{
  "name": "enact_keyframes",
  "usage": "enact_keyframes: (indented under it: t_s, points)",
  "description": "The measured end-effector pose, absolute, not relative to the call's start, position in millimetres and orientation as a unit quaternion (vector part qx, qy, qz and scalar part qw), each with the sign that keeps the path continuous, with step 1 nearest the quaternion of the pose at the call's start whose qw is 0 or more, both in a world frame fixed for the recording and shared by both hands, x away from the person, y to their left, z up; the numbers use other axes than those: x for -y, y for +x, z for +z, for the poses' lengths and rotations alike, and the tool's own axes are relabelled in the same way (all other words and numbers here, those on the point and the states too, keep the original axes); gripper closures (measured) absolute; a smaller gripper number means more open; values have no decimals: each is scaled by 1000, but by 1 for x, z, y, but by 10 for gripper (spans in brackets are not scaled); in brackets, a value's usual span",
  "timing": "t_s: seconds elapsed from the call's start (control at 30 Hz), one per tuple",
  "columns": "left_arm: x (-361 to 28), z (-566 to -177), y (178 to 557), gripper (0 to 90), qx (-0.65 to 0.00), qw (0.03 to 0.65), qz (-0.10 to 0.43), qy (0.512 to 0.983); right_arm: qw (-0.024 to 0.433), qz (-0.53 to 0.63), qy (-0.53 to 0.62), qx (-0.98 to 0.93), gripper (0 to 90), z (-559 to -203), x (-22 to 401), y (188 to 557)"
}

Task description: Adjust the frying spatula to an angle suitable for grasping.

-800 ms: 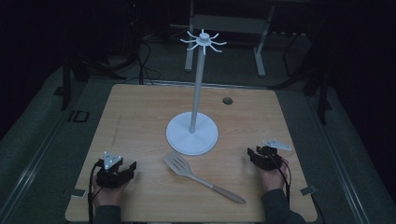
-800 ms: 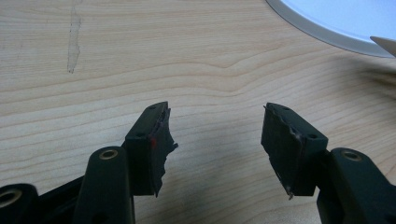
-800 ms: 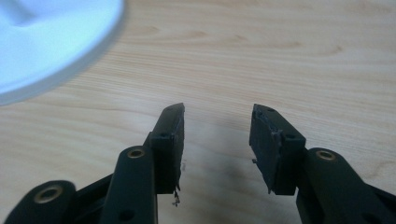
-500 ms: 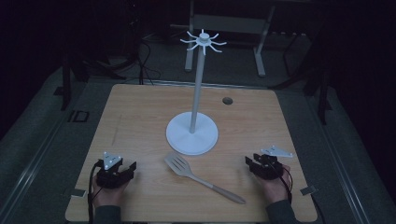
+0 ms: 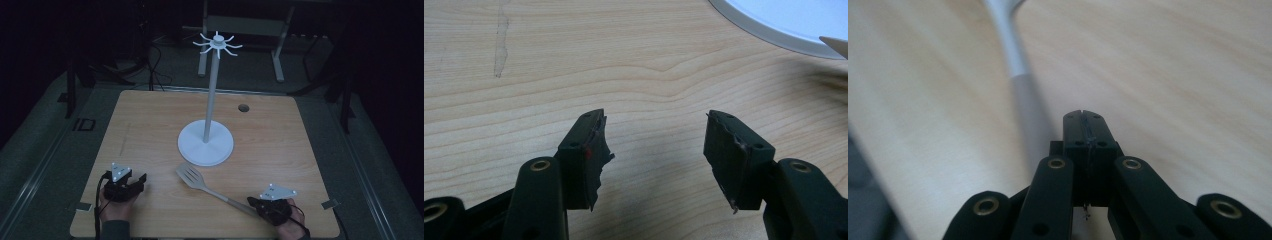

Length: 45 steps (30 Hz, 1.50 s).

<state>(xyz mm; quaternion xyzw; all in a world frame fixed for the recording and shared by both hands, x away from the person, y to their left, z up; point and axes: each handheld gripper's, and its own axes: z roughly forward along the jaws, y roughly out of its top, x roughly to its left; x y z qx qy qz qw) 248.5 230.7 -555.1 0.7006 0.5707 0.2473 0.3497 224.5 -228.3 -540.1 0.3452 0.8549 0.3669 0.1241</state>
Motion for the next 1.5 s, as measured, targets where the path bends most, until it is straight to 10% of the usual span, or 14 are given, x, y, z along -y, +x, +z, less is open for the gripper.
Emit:
enact_keyframes:
  t_s: [0.57,1.5]
  points:
    - [-231,-555,248,424,-569,350,248,702,86,339,273,-896,900,-556,210,193]
    - [-230,-555,248,425,-568,349,248,703,208,289,303,-884,900,-554,217,270]
